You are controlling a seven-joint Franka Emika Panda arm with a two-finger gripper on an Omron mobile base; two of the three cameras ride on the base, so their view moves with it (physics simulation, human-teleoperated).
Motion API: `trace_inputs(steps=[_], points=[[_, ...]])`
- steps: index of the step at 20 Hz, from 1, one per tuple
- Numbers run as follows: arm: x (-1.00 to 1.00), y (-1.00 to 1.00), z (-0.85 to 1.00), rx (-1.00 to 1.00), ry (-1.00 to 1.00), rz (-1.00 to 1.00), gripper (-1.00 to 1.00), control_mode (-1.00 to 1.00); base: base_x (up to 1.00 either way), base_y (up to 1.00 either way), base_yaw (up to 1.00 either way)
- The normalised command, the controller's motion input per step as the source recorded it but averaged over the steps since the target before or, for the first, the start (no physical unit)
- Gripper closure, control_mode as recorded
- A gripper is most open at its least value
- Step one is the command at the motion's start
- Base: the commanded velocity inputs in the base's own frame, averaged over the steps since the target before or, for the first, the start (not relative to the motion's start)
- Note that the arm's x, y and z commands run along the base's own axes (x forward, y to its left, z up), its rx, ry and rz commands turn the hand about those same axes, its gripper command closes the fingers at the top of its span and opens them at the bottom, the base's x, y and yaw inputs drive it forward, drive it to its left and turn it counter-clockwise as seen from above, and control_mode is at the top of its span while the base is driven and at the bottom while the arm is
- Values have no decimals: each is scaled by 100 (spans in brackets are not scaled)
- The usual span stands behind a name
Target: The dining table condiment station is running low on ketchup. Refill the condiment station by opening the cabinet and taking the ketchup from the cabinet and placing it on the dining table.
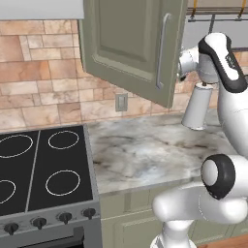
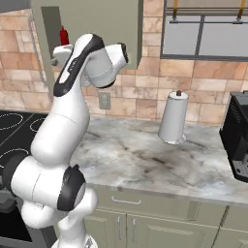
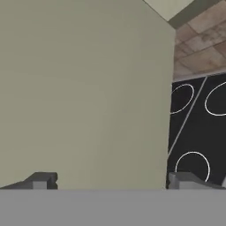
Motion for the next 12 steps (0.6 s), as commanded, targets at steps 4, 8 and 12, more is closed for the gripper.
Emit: trace_inputs(steps=[4,8,12], points=[[-71,100,-7,-19,-15,3,-100,-100,0,0,0],[-36,99,0,-9,-6,0,-100,-100,0,0,0],[-1,69,0,-3,-1,0,-100,-100,0,0,0]])
